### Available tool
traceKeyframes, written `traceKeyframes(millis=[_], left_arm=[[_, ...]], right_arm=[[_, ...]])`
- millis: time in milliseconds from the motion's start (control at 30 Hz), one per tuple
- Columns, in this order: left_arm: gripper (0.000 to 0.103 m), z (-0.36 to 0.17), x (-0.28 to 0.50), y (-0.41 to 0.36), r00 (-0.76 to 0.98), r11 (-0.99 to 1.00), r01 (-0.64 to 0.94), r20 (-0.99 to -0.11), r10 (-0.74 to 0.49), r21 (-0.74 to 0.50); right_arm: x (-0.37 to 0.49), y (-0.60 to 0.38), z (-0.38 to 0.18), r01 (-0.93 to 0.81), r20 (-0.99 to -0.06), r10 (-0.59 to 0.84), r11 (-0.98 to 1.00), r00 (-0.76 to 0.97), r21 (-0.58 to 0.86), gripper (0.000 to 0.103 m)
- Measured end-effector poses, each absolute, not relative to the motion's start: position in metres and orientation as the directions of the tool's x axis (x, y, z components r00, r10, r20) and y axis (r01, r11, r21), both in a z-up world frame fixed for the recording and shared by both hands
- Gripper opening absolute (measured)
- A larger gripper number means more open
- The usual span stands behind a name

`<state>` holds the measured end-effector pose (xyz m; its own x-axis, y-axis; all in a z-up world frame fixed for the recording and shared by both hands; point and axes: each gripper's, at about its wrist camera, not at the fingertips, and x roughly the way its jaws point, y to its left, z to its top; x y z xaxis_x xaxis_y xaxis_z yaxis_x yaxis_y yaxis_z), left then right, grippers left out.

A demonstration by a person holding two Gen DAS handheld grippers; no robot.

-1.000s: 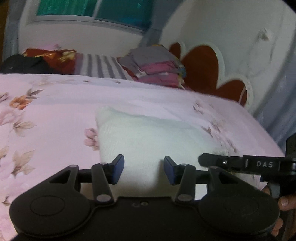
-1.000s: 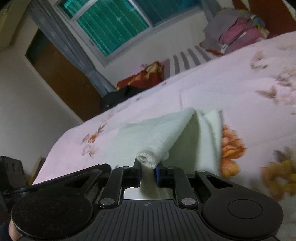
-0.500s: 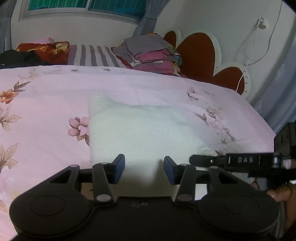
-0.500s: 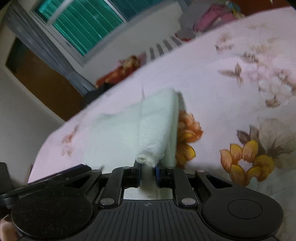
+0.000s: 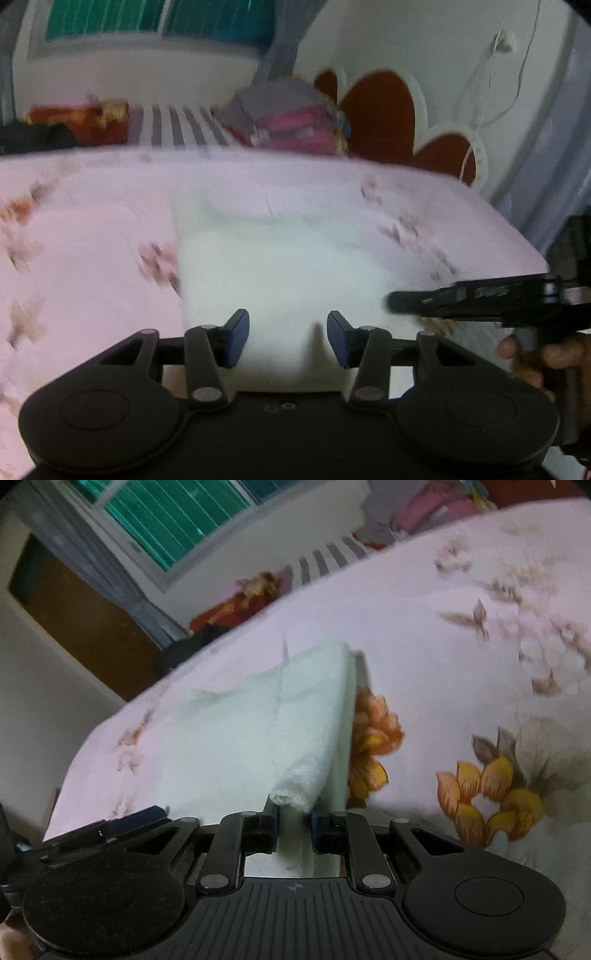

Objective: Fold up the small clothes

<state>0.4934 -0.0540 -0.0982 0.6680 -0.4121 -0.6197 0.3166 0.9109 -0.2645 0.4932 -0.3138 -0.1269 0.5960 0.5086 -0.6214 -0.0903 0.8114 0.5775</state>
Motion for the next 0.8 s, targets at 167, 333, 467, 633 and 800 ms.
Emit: traceKeyframes(millis=[167,333,467,633,800], left_arm=[[0.045,-0.090,0.530,-0.039,0.708,0.919,0.278,-0.586,-0.394,-0.281],[0.045,-0.101,0.572,-0.047,0.677,0.908,0.299,-0.606,-0.418,-0.293],[0.045,-0.129,0.586,-0.056,0.617,0.911,0.326,-0.674,-0.407,-0.252],[0.044,-0.114,0.584,-0.046,0.663,0.899,0.343,-0.608,-0.436,-0.271],[0.046,-0.133,0.611,-0.052,0.585,0.917,0.281,-0.708,-0.397,-0.282]], right_arm=[[0.496,-0.324,-0.099,-0.095,-0.536,0.444,0.826,0.718,0.556,0.035],[0.542,-0.300,-0.098,-0.140,-0.548,0.450,0.846,0.705,0.515,0.035],[0.566,-0.268,-0.123,-0.155,-0.681,0.375,0.919,0.629,0.363,0.034],[0.560,-0.265,-0.124,-0.144,-0.704,0.320,0.943,0.634,0.299,0.033],[0.569,-0.255,-0.113,-0.173,-0.628,0.347,0.930,0.696,0.323,0.034]])
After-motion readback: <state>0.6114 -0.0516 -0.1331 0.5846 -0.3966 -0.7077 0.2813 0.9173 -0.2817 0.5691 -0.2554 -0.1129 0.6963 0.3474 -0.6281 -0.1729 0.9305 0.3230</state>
